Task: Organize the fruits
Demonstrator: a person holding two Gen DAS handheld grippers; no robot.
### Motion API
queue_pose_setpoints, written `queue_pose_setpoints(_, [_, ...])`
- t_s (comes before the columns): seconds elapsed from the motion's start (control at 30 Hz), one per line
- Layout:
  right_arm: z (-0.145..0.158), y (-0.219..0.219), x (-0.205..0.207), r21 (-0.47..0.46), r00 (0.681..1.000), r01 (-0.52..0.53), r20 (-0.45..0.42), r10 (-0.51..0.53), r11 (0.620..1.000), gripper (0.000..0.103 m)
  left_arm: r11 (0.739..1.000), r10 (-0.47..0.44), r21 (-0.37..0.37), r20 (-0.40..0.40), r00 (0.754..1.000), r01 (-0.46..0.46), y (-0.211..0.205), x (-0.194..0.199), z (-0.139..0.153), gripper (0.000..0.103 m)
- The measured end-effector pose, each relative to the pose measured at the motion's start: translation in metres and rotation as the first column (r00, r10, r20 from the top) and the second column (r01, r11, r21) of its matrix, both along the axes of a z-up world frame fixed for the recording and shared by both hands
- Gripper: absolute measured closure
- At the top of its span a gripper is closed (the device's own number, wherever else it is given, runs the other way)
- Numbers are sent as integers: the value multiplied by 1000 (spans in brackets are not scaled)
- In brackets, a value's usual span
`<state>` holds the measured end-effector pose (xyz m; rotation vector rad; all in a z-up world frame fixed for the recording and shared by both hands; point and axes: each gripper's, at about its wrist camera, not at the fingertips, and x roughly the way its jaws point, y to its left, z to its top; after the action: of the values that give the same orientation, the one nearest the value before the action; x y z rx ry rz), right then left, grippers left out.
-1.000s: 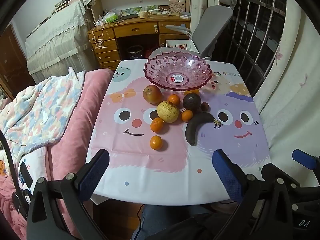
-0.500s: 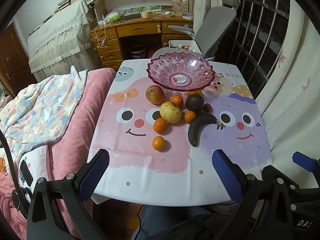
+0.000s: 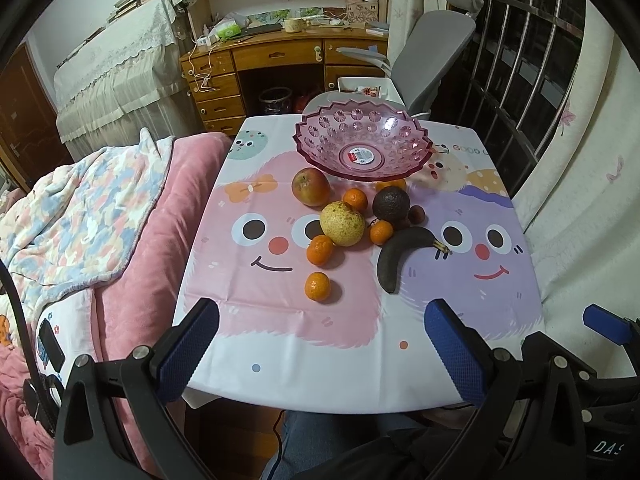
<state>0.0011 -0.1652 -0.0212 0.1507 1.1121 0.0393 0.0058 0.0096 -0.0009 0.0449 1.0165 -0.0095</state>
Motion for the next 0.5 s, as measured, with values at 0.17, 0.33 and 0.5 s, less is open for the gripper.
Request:
queue_pose_setpoints(0.17, [1, 0, 1, 1, 1000, -1, -2, 1, 1000, 1, 1000, 2, 2, -1, 1000, -2, -1, 1, -3, 2])
queue_pose_setpoints(0.33, [-1, 0, 2, 1, 1000, 1, 0, -1, 1000, 1, 1000, -3, -2, -3, 1000, 3, 1, 4, -5, 2])
queue_pose_setpoints(0.5, [-6, 12, 9, -9, 1000, 24, 14, -23, 1000, 1, 1000, -19, -15, -9, 1000, 19, 10, 14, -9, 4])
